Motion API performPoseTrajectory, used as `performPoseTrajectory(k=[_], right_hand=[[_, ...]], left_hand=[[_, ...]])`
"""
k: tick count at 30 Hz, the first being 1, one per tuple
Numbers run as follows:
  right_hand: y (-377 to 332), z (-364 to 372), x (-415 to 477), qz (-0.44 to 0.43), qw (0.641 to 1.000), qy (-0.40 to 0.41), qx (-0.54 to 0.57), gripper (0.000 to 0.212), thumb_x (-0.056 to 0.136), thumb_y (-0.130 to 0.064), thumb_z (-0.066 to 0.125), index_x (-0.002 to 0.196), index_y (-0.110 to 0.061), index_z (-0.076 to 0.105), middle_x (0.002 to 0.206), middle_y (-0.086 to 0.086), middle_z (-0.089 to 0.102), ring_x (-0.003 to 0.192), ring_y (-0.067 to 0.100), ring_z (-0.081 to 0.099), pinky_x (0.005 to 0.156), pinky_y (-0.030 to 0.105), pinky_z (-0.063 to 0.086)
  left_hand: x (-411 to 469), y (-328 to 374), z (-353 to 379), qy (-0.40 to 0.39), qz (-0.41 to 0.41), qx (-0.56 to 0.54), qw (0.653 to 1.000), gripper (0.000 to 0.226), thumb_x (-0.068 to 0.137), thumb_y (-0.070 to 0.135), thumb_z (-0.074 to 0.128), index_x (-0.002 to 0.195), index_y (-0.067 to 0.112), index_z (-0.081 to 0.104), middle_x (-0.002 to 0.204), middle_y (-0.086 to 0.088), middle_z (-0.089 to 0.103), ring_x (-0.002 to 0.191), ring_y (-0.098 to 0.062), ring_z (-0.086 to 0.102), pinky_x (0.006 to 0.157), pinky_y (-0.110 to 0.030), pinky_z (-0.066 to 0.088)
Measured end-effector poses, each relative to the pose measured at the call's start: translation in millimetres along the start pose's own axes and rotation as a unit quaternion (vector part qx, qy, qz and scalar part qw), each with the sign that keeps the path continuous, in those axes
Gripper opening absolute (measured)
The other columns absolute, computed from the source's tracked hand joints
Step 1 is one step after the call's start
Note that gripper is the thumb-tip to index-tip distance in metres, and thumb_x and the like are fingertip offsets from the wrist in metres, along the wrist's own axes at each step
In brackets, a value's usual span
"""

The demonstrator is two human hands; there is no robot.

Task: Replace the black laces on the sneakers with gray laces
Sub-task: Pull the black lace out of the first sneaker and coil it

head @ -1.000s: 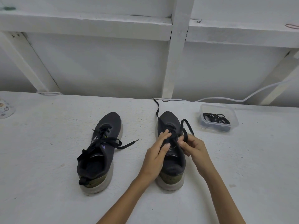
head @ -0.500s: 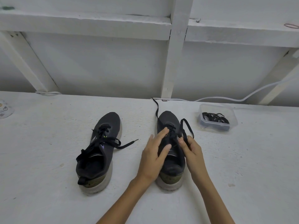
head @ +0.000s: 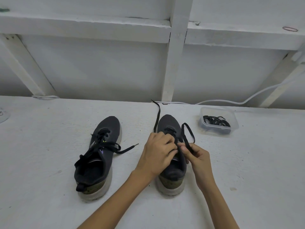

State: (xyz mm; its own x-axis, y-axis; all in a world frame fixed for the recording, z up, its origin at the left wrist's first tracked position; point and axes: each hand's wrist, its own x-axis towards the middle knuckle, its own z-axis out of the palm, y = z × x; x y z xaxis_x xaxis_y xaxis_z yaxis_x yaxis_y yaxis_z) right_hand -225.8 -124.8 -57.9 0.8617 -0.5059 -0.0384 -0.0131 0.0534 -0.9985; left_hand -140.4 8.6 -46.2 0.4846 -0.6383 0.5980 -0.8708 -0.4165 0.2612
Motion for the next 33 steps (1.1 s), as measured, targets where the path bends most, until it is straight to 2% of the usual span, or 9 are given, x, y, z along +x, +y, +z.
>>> performPoseTrajectory(k=[3, 6, 12, 17, 22, 24, 27, 30, 33], right_hand=[[2, 0, 1, 0.0, 1.0, 0.009, 0.004, 0.01, 0.088, -0.012, 0.066, 0.093, -0.008, 0.074, 0.068, -0.003, 0.064, 0.061, 0.009, 0.048, 0.057, 0.025, 0.039], [2, 4, 0, -0.012, 1.0, 0.016, 0.01, 0.008, 0.09, -0.011, 0.065, 0.088, -0.007, 0.071, 0.066, -0.009, 0.063, 0.06, 0.003, 0.052, 0.057, 0.017, 0.042], [4, 13, -3, -0.044, 0.998, 0.052, -0.003, 0.009, 0.093, -0.009, 0.061, 0.088, -0.011, 0.068, 0.077, -0.007, 0.07, 0.073, 0.004, 0.062, 0.066, 0.015, 0.05], [4, 18, -3, -0.047, 0.997, 0.061, -0.017, 0.015, 0.098, -0.013, 0.054, 0.085, -0.013, 0.062, 0.07, -0.012, 0.064, 0.065, 0.001, 0.055, 0.062, 0.013, 0.046], [8, 20, 5, -0.038, 0.995, 0.07, -0.059, 0.026, 0.1, -0.014, 0.05, 0.074, -0.014, 0.051, 0.061, -0.014, 0.05, 0.06, 0.003, 0.043, 0.06, 0.023, 0.039], [10, 20, 6, -0.04, 0.994, 0.075, -0.074, 0.025, 0.101, -0.016, 0.05, 0.077, -0.008, 0.053, 0.064, -0.008, 0.051, 0.061, 0.006, 0.043, 0.062, 0.028, 0.039], [10, 21, 6, -0.042, 0.992, 0.083, -0.09, 0.027, 0.101, -0.017, 0.049, 0.078, -0.003, 0.052, 0.066, 0.002, 0.05, 0.062, 0.009, 0.043, 0.062, 0.033, 0.039], [6, 21, 5, -0.041, 0.993, 0.081, -0.08, 0.029, 0.099, -0.018, 0.053, 0.075, -0.004, 0.05, 0.062, -0.004, 0.047, 0.059, 0.007, 0.04, 0.059, 0.029, 0.037], [1, 14, 2, -0.029, 0.998, 0.055, -0.031, 0.02, 0.096, -0.02, 0.058, 0.081, -0.008, 0.063, 0.063, -0.008, 0.055, 0.059, 0.005, 0.047, 0.056, 0.02, 0.04]], left_hand=[[-1, -3, 0, -0.004, 0.016, 0.019, 1.0, 0.014, 0.089, 0.026, 0.063, 0.08, 0.018, 0.07, 0.084, 0.009, 0.064, 0.074, -0.016, 0.049, 0.07, -0.028, 0.035], [-2, -5, 0, -0.012, 0.014, 0.032, 0.999, 0.016, 0.092, 0.03, 0.059, 0.083, 0.02, 0.069, 0.08, 0.011, 0.067, 0.073, -0.015, 0.049, 0.068, -0.028, 0.035], [3, -3, 1, -0.02, 0.003, 0.055, 0.998, 0.023, 0.093, 0.032, 0.055, 0.076, 0.023, 0.068, 0.071, 0.012, 0.064, 0.073, -0.014, 0.049, 0.074, -0.031, 0.036], [5, -3, 6, -0.035, -0.013, 0.057, 0.998, 0.028, 0.093, 0.036, 0.052, 0.073, 0.024, 0.068, 0.067, 0.013, 0.062, 0.074, -0.014, 0.049, 0.081, -0.034, 0.034], [0, -3, 6, -0.007, -0.032, 0.007, 0.999, 0.024, 0.092, 0.044, 0.057, 0.082, 0.028, 0.07, 0.073, 0.015, 0.066, 0.074, -0.012, 0.049, 0.082, -0.034, 0.037], [-1, -2, 5, 0.0, -0.055, -0.024, 0.998, 0.021, 0.087, 0.045, 0.062, 0.084, 0.026, 0.069, 0.074, 0.015, 0.064, 0.073, -0.01, 0.048, 0.084, -0.034, 0.038], [0, -1, 5, 0.008, -0.048, -0.021, 0.999, 0.015, 0.084, 0.039, 0.066, 0.081, 0.026, 0.07, 0.072, 0.014, 0.062, 0.072, -0.01, 0.049, 0.084, -0.034, 0.038], [2, -3, 5, 0.008, -0.046, -0.016, 0.999, 0.014, 0.085, 0.037, 0.065, 0.077, 0.026, 0.069, 0.069, 0.014, 0.06, 0.07, -0.01, 0.05, 0.087, -0.032, 0.034], [4, -3, 5, -0.001, -0.034, 0.004, 0.999, 0.016, 0.086, 0.035, 0.064, 0.074, 0.026, 0.07, 0.067, 0.015, 0.062, 0.069, -0.01, 0.05, 0.089, -0.033, 0.031]])
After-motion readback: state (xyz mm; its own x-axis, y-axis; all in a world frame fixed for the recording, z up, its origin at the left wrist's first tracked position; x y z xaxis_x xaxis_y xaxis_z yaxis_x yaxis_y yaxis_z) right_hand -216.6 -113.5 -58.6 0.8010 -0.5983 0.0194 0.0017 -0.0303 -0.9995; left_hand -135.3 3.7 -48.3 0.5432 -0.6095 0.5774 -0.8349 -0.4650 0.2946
